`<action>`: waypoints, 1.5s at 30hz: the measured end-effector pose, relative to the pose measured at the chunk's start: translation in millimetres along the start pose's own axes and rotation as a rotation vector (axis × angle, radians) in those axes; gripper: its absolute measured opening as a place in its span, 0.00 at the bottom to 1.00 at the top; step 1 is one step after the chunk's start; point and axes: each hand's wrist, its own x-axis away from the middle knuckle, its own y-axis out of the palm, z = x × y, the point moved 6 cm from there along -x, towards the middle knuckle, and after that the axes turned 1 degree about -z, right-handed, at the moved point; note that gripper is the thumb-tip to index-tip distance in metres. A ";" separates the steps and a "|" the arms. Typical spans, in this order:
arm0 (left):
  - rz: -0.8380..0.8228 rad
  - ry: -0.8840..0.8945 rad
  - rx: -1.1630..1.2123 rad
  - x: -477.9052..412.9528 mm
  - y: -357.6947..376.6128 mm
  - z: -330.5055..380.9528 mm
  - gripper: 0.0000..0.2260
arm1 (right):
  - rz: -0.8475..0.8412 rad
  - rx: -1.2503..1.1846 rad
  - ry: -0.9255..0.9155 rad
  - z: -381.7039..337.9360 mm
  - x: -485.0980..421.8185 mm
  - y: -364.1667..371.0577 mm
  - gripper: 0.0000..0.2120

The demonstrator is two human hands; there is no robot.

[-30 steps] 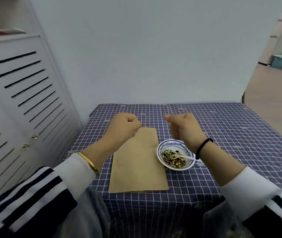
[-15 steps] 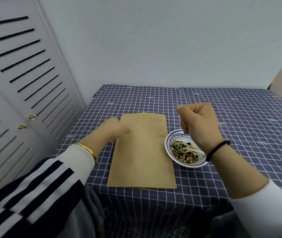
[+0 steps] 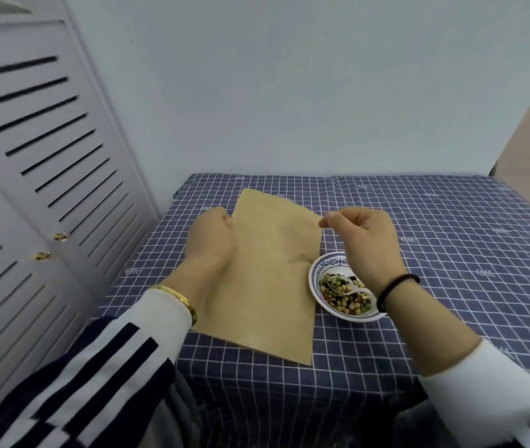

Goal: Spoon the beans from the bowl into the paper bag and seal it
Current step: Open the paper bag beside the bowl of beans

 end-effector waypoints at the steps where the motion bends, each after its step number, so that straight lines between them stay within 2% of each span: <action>1: 0.029 0.037 -0.006 0.6 -7.3 5.6 0.13 | 0.006 0.008 0.020 1.7 -1.2 0.0 0.08; 3: 0.123 0.140 -0.028 0.6 -25.7 20.4 0.11 | 0.010 0.040 0.025 3.6 -4.7 0.2 0.08; 5: 0.232 0.255 -0.055 2.7 -44.7 36.5 0.07 | 0.005 0.070 -0.006 2.8 -7.6 1.9 0.14; 8: 0.323 0.414 -0.131 6.1 -57.7 51.9 0.09 | 0.018 0.121 -0.068 0.0 -7.3 5.5 0.23; 11: 0.369 0.466 -0.197 5.0 -58.9 51.9 0.10 | 0.055 0.215 -0.106 -2.2 -8.5 5.8 0.30; 13: 0.374 0.488 -0.224 4.3 -59.2 53.3 0.09 | 0.070 0.253 -0.112 -5.8 -10.4 3.6 0.30; 17: 0.364 0.526 -0.237 5.6 -60.2 61.2 0.07 | 0.085 0.321 -0.153 -16.1 -8.2 0.8 0.21; 19: 0.342 0.530 -0.236 5.7 -59.2 63.8 0.07 | 0.086 0.293 -0.154 -18.2 -6.3 -0.4 0.19; 23: 0.307 0.527 -0.250 6.8 -48.8 66.1 0.09 | 0.051 0.318 -0.082 -13.8 -3.9 4.3 0.07; 27: 0.244 0.484 -0.283 5.3 -29.9 64.5 0.10 | 0.006 0.364 0.028 -5.0 -1.4 8.9 0.10; 29: 0.198 0.465 -0.289 4.1 -21.7 64.6 0.11 | -0.072 0.264 0.120 2.8 -1.9 10.5 0.12; 32: 0.166 0.457 -0.259 6.0 -14.8 65.3 0.06 | -0.191 0.110 0.275 15.2 -0.3 15.9 0.11; 35: 0.060 0.519 -0.176 16.0 -9.7 73.1 0.19 | -0.246 0.006 0.379 24.5 1.0 22.2 0.08; 39: -0.253 0.642 -0.153 40.3 7.1 85.9 0.38 | -0.264 -0.003 0.431 25.7 0.8 25.4 0.12; 41: -0.315 0.664 -0.196 49.4 15.2 87.4 0.41 | -0.293 -0.012 0.461 26.4 1.8 28.0 0.11; 45: -0.262 0.598 -0.132 60.5 22.2 87.5 0.39 | -0.316 -0.153 0.548 30.5 6.3 31.1 0.09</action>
